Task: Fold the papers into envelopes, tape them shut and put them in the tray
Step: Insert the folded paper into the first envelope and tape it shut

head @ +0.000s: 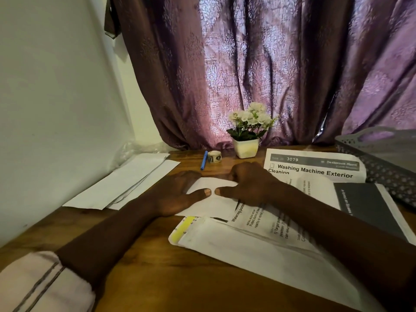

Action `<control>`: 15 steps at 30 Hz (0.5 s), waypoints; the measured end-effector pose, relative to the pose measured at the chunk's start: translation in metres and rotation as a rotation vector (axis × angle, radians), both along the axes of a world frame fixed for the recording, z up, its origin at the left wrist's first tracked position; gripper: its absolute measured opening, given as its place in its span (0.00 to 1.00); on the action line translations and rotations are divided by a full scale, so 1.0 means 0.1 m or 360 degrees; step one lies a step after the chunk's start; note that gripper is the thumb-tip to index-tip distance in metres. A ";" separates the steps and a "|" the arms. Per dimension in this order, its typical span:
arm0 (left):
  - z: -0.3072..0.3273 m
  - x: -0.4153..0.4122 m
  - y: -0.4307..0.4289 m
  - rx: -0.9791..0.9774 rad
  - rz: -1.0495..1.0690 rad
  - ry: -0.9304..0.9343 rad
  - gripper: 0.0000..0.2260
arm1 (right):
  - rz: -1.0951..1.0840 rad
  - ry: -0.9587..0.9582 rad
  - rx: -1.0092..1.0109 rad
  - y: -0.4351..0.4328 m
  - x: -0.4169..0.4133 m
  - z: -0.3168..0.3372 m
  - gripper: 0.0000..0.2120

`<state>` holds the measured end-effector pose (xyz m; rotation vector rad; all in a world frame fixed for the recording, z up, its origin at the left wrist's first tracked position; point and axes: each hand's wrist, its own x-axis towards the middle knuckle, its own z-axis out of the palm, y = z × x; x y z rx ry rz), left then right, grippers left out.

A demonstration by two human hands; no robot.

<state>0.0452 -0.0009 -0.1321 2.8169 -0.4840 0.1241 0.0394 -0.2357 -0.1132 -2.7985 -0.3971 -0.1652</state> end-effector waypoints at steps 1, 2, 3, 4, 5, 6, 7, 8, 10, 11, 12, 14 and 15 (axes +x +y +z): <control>0.00 -0.01 0.00 -0.0011 -0.0011 -0.0017 0.44 | 0.0010 0.0035 0.0072 -0.01 0.02 0.00 0.28; 0.00 -0.02 -0.01 -0.0024 -0.0013 -0.0037 0.40 | 0.0024 0.0045 0.0124 0.00 0.03 -0.02 0.26; 0.00 -0.03 -0.01 -0.0039 -0.0012 -0.0054 0.38 | 0.0055 0.0019 0.0171 0.00 0.03 -0.03 0.22; 0.01 -0.04 -0.01 -0.0046 -0.0010 -0.0071 0.36 | 0.0097 -0.0031 0.0235 0.01 0.02 -0.06 0.18; 0.01 -0.04 0.00 -0.0041 -0.0005 -0.0100 0.35 | 0.0152 -0.0093 0.0338 0.02 0.01 -0.08 0.14; 0.02 -0.05 0.00 -0.0031 0.0003 -0.0157 0.35 | 0.0214 -0.0152 0.0471 0.03 0.00 -0.10 0.13; 0.04 -0.06 0.00 -0.0024 -0.0004 -0.0254 0.35 | 0.0283 -0.0207 0.0629 0.04 -0.01 -0.12 0.13; 0.06 -0.07 0.00 -0.0036 -0.0036 -0.0382 0.34 | 0.0352 -0.0254 0.0786 0.06 -0.01 -0.13 0.15; 0.12 -0.10 0.02 -0.0121 -0.0141 -0.0695 0.29 | 0.0438 -0.0382 0.0904 0.09 -0.01 -0.15 0.24; 0.15 -0.11 0.03 -0.0135 -0.0188 -0.0855 0.25 | 0.0427 -0.0473 0.0840 0.10 -0.02 -0.16 0.29; 0.18 -0.12 0.04 -0.0101 -0.0216 -0.0998 0.21 | 0.0398 -0.0562 0.0749 0.09 -0.02 -0.16 0.31; 0.21 -0.14 0.05 0.0040 -0.0222 -0.1139 0.14 | 0.0384 -0.0660 0.0625 0.06 -0.03 -0.14 0.26; 0.22 -0.16 0.06 0.0084 -0.0223 -0.1144 0.12 | 0.0413 -0.0647 0.0579 0.04 -0.02 -0.13 0.21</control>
